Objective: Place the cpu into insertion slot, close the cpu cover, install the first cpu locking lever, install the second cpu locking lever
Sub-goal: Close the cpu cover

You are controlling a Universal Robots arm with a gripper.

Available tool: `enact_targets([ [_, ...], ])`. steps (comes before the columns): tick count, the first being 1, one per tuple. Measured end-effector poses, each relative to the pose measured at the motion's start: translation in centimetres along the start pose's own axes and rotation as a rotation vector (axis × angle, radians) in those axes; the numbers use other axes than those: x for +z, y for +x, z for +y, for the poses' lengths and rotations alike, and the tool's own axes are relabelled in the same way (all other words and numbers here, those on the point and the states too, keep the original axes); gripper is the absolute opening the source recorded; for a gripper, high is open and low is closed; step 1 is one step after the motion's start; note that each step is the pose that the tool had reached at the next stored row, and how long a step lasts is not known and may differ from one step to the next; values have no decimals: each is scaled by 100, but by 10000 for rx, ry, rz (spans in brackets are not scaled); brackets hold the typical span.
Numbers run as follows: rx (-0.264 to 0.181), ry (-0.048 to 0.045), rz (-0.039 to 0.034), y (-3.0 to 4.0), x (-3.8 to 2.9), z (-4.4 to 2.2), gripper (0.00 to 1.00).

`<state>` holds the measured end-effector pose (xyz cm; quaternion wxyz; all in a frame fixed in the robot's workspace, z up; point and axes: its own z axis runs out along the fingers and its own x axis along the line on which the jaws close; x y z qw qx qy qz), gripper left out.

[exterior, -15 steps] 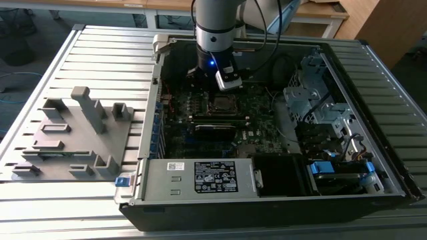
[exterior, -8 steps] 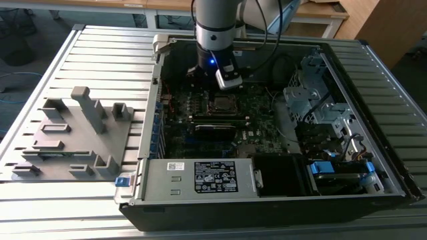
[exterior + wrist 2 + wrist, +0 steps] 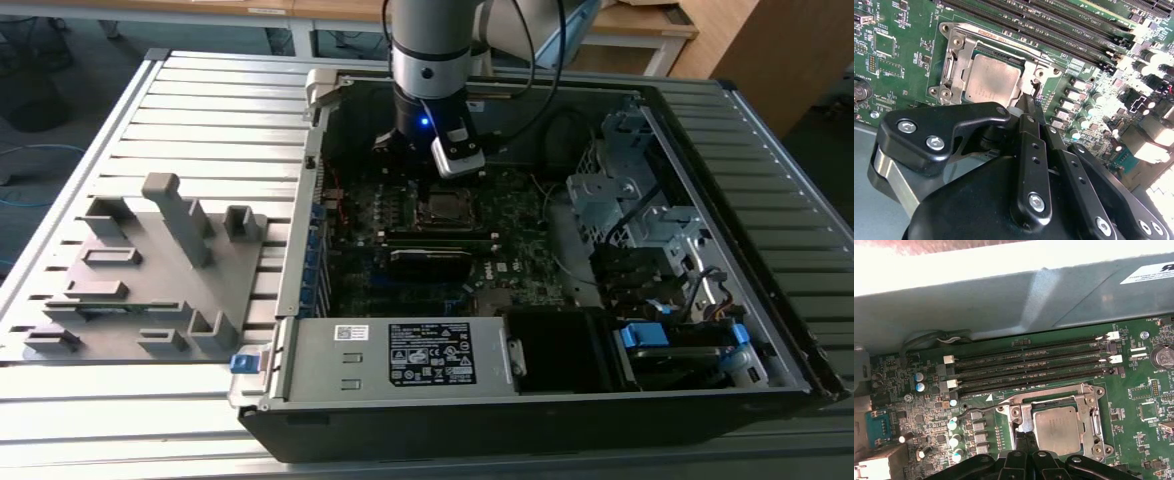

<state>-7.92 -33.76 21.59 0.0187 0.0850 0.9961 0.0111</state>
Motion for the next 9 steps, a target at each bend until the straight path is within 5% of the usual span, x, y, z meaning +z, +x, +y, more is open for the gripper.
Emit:
enact_targets([
  [9,1,1,0,0,-17,0,10],
])
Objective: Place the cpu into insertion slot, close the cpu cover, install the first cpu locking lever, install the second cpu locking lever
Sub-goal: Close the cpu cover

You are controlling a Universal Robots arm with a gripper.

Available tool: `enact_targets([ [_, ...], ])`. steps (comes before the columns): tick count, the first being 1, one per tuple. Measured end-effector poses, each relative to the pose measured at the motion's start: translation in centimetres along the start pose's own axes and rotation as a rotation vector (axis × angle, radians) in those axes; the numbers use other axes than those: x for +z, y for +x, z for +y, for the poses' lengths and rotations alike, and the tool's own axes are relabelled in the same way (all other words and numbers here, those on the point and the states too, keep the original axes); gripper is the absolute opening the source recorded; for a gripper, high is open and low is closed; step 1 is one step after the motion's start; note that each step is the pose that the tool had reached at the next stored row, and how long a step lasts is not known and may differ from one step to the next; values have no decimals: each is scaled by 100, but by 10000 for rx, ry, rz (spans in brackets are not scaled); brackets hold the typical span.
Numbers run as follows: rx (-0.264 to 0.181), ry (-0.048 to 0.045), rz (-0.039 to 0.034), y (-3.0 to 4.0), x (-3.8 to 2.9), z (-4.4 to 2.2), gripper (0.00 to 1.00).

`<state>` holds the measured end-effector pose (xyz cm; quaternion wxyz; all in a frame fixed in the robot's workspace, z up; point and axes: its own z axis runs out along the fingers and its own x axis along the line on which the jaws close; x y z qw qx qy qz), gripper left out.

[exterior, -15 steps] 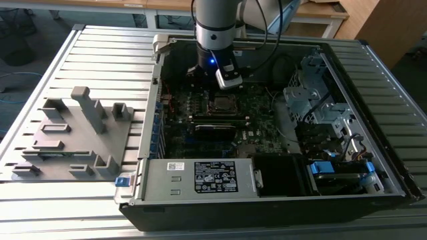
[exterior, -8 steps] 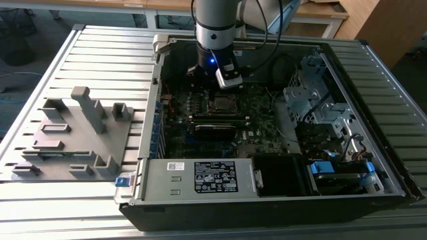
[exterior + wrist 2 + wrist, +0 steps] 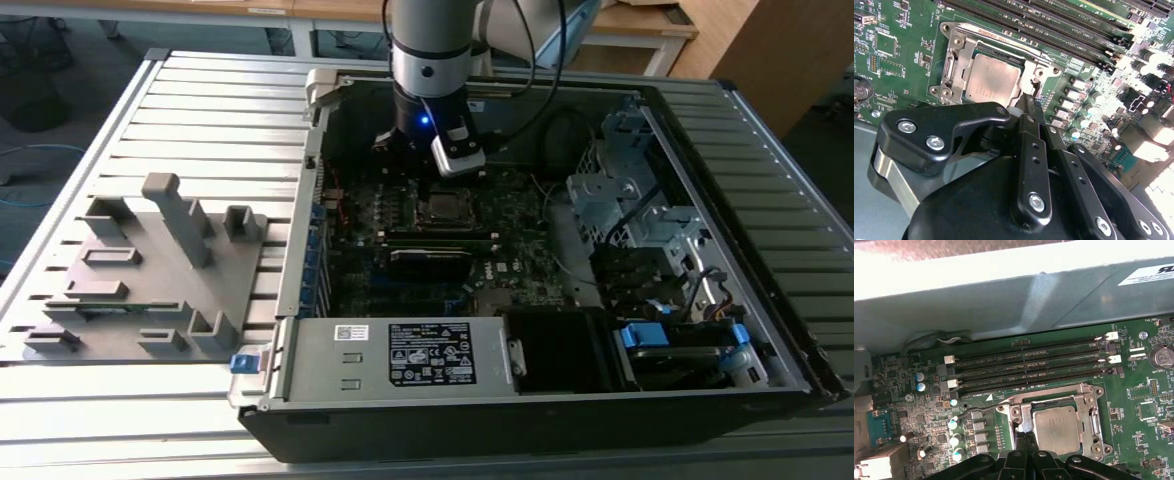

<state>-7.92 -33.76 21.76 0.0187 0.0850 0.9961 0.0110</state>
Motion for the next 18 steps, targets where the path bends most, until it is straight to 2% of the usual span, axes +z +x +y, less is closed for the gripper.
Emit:
enact_targets([
  [10,-1,0,0,-9,-8,2,10],
  [18,-1,0,0,-160,-2,28,10],
])
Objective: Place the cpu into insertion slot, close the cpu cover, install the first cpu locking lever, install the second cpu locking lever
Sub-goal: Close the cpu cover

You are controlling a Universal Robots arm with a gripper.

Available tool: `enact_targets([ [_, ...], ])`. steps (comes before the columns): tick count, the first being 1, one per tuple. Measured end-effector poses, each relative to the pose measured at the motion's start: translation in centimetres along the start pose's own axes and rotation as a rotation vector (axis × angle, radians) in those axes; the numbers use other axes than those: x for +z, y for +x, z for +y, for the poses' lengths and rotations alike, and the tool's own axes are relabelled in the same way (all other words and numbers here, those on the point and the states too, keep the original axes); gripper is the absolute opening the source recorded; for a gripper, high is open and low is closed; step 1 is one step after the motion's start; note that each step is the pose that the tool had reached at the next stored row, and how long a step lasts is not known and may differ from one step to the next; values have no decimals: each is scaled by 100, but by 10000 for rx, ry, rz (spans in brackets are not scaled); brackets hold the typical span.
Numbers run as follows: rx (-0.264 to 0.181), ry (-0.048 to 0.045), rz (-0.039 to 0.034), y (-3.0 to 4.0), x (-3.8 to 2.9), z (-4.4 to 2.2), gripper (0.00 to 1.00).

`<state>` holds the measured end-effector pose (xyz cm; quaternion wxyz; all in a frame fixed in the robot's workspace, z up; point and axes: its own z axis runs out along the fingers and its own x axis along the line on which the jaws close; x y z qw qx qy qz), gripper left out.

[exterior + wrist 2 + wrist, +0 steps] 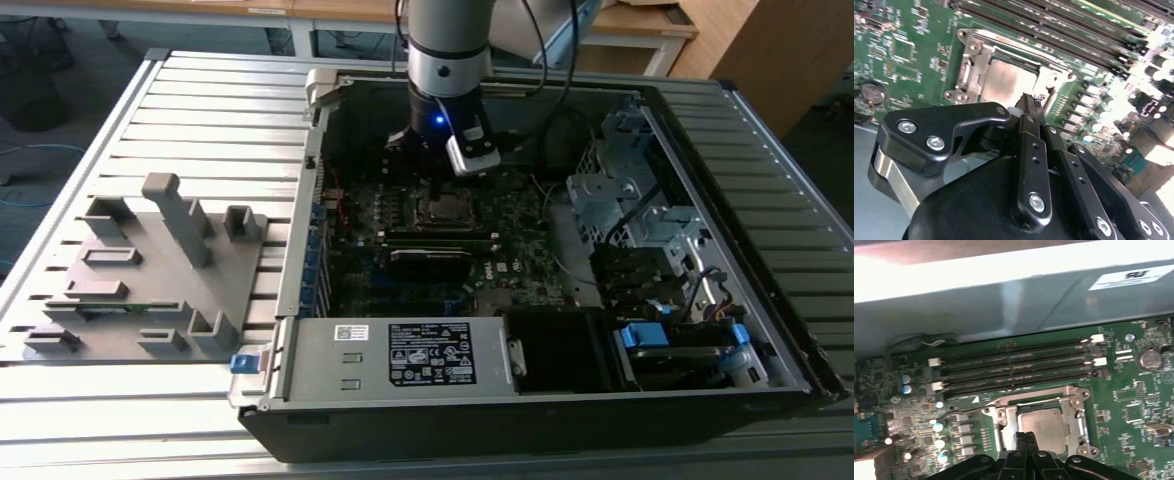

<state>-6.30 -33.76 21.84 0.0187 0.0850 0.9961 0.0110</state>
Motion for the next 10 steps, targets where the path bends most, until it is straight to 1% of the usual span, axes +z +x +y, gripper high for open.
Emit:
enact_targets([
  [7,0,0,0,-151,6,26,10],
  [10,1,0,0,-156,6,26,10],
])
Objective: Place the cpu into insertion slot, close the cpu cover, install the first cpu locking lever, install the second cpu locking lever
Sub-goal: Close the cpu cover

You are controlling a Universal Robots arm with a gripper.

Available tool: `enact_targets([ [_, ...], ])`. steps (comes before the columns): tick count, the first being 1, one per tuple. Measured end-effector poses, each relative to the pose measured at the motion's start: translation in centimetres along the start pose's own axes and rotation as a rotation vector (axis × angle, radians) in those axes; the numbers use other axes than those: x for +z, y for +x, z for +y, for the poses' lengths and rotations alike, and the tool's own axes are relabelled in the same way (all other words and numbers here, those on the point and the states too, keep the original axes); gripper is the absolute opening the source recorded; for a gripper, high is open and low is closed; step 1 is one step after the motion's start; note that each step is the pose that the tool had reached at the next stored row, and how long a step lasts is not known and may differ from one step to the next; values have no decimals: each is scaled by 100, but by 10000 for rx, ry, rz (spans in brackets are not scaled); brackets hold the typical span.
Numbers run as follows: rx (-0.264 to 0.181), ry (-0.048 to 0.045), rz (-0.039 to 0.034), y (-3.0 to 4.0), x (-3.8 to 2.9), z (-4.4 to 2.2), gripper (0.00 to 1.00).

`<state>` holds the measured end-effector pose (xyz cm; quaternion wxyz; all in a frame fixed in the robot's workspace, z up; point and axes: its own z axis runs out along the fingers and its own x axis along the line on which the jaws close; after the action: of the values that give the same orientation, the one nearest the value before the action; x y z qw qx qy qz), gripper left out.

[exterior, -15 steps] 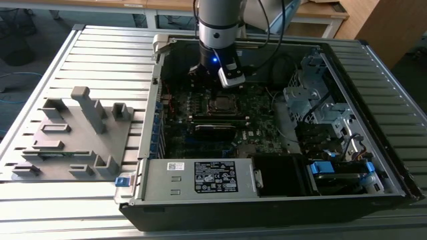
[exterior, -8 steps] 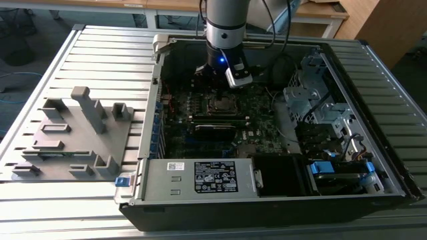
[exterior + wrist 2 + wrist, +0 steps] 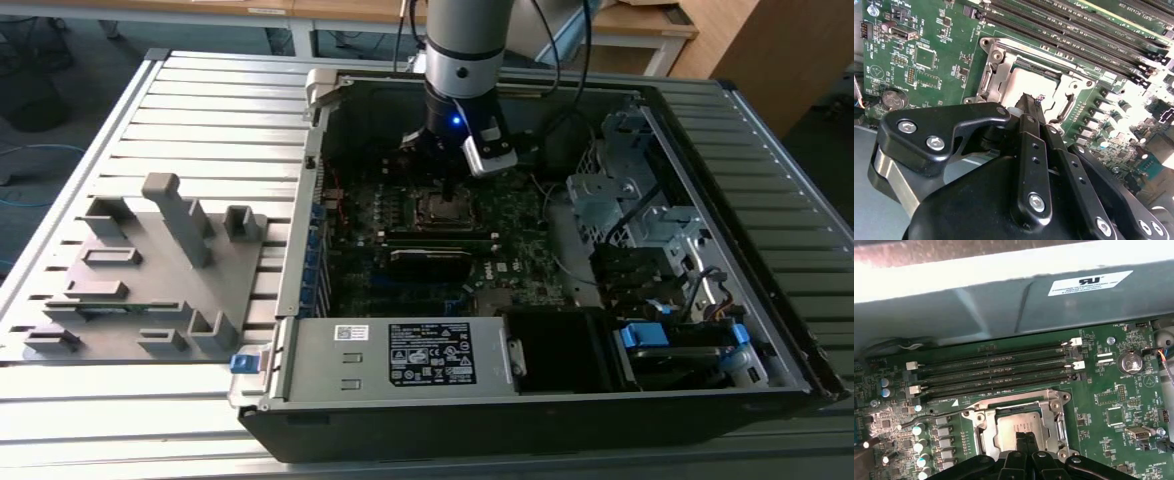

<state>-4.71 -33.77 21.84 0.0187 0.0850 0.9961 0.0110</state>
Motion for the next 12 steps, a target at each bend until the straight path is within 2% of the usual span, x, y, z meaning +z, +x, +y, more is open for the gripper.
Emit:
enact_targets([
  [6,0,0,0,-7,0,-41,10],
  [12,-1,1,1,-8,-2,-42,10],
])
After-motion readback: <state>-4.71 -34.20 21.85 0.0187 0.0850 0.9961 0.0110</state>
